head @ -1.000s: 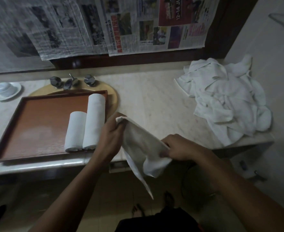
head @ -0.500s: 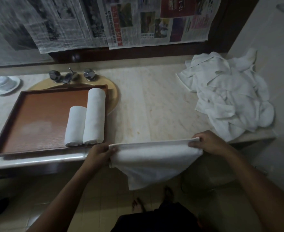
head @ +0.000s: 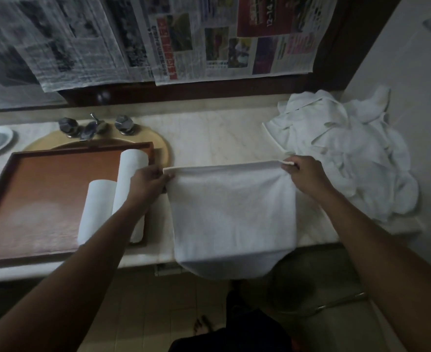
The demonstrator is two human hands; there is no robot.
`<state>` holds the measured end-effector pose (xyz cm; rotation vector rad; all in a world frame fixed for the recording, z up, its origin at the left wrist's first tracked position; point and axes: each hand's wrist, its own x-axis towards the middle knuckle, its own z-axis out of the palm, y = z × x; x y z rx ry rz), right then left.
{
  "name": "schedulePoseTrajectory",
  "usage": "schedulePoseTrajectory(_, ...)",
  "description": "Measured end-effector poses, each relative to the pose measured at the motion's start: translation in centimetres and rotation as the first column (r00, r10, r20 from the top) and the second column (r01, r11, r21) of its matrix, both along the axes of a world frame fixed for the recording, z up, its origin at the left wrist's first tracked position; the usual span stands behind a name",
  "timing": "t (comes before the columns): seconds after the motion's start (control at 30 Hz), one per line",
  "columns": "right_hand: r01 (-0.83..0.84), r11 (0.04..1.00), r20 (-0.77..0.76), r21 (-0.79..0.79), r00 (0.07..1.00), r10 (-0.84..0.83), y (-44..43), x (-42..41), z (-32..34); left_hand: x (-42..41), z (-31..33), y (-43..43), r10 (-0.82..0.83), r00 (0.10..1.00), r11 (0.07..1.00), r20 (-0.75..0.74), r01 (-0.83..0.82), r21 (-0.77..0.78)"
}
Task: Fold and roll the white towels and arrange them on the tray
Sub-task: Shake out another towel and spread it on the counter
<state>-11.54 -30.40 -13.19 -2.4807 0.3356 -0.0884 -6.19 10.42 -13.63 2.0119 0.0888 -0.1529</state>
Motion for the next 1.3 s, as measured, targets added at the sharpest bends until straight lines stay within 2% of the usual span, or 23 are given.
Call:
schedulePoseTrajectory(0.13, -0.015, 0.999, 0.04, -0.034, 0.999, 0.016, -1.2, 6.5, 0.4, 6.6, 0.9, -1.4, 0.034, 0.996, 0.994, 0.082, -0.042, 0.097)
schedulePoseTrajectory(0.23, -0.014, 0.999, 0.027, -0.049, 1.0, 0.015, -1.9, 12.1, 1.0, 11.9, 1.3, -2.3, 0.05, 0.996, 0.995, 0.077, -0.056, 0.081)
schedulePoseTrajectory(0.43, 0.035, 0.999, 0.101, -0.015, 0.994, -0.033, -3.0, 22.6, 0.7, 22.7, 0.6, -4.1, 0.09, 0.991, 0.985, 0.101, -0.104, 0.14)
schedulePoseTrajectory(0.7, 0.086, 0.995, 0.02, -0.043, 0.996, -0.085, -4.7, 34.3, -5.1, 33.9, -4.1, -7.0, 0.127, 0.983, 0.937, 0.133, -0.162, 0.311)
schedulePoseTrajectory(0.8, 0.109, 0.993, -0.006, -0.055, 0.994, -0.109, -4.9, 37.3, -8.2, 36.5, -6.9, -7.3, 0.127, 0.981, 0.878, 0.146, -0.18, 0.444)
schedulePoseTrajectory(0.87, 0.125, 0.988, -0.045, -0.096, 0.991, -0.13, -4.9, 38.4, -10.6, 37.6, -9.3, -7.4, 0.154, 0.983, 0.84, 0.096, -0.182, 0.511)
schedulePoseTrajectory(0.97, 0.143, 0.972, 0.004, -0.186, 0.989, -0.145, -4.5, 38.4, -13.4, 37.6, -12.0, -7.2, 0.209, 0.976, 0.835, 0.061, -0.21, 0.508)
schedulePoseTrajectory(1.07, 0.227, 0.955, 0.116, -0.192, 0.971, -0.207, -3.9, 37.4, -13.8, 36.2, -12.3, -7.2, 0.244, 0.952, 0.821, 0.184, -0.303, 0.484)
schedulePoseTrajectory(1.13, 0.245, 0.949, 0.197, -0.199, 0.959, -0.206, -2.6, 36.5, -13.5, 34.4, -11.9, -8.5, 0.152, 0.933, 0.805, 0.327, -0.309, 0.507)
schedulePoseTrajectory(1.2, 0.121, 0.973, 0.314, -0.196, 0.948, -0.055, 0.4, 35.2, -13.1, 32.2, -11.9, -11.0, -0.036, 0.909, 0.82, 0.416, -0.211, 0.532)
schedulePoseTrajectory(1.23, 0.015, 0.972, 0.336, -0.235, 0.939, 0.066, 2.2, 34.8, -13.4, 31.3, -12.2, -12.4, -0.148, 0.901, 0.818, 0.408, -0.12, 0.562)
schedulePoseTrajectory(1.3, -0.194, 0.919, 0.206, -0.344, 0.939, 0.276, 5.0, 33.9, -14.8, 30.2, -13.6, -14.5, -0.354, 0.896, 0.752, 0.269, 0.101, 0.651)
